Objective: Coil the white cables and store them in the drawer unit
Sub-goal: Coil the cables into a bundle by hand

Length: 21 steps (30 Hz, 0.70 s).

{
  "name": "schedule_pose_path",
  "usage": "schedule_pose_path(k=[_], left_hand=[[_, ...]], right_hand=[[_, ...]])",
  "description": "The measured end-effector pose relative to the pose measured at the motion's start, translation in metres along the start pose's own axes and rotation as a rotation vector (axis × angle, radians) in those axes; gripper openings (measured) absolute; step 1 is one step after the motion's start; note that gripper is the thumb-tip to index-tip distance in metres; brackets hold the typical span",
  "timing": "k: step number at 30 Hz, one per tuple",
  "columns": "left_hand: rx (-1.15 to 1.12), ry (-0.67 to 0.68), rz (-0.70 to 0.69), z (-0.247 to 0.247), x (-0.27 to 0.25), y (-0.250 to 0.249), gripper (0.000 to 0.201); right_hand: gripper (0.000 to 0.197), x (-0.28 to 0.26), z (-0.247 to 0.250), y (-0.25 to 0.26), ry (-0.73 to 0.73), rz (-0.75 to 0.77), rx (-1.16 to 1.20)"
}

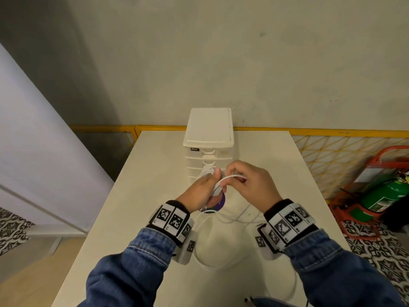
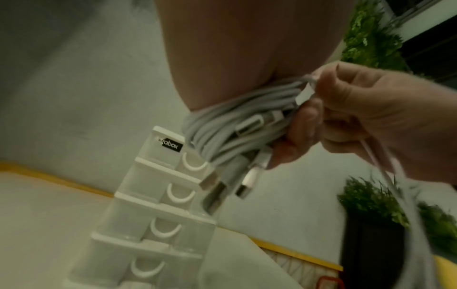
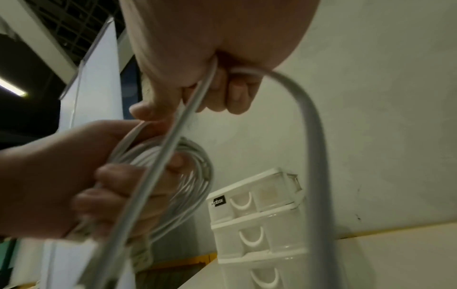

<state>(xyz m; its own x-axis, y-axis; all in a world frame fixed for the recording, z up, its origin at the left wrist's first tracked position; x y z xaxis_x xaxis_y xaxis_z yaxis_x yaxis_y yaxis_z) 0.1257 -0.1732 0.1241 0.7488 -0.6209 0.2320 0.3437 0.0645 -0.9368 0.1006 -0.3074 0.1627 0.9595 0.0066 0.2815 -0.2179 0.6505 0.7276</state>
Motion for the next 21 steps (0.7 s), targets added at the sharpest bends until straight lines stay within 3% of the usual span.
schedule_pose_path(k=[3,9,17,21], left_hand=[[-0.206,0.055,0.107,-0.010,-0.004,0.000,0.070],[-0.428,0.092,0.115,-0.017,-0.005,-0.008,0.047],[-0.769,0.120,0.125,-0.021,-0.002,-0.017,0.049],[-0.835,0.102,0.125,-0.019,-0.001,-0.022,0.048]], right_hand=[[0.004,0.005,0.006,-0.012,-0.038,0.024,0.034],[0.025,0.011,0.000,-0.030,0.034,-0.054,0.211],[0.033,0.003,-0.032,-0.039,0.185,-0.199,0.451],[0.028,-0.003,-0.042,-0.041,0.165,-0.268,0.476]])
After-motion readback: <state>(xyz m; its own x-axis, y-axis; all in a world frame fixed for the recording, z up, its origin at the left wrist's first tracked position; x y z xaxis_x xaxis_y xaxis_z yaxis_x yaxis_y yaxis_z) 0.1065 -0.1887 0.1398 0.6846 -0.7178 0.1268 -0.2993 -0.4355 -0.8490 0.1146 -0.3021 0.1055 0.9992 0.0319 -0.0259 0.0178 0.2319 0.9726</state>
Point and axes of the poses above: each hand's wrist, its own x-axis towards the middle knuckle, its own z-axis out of the back of the hand, y = z × x, the point moved 4 cm from there along x, towards the middle knuckle, and after that the axes turned 15 degrees about -z, right-handed, at the moved point
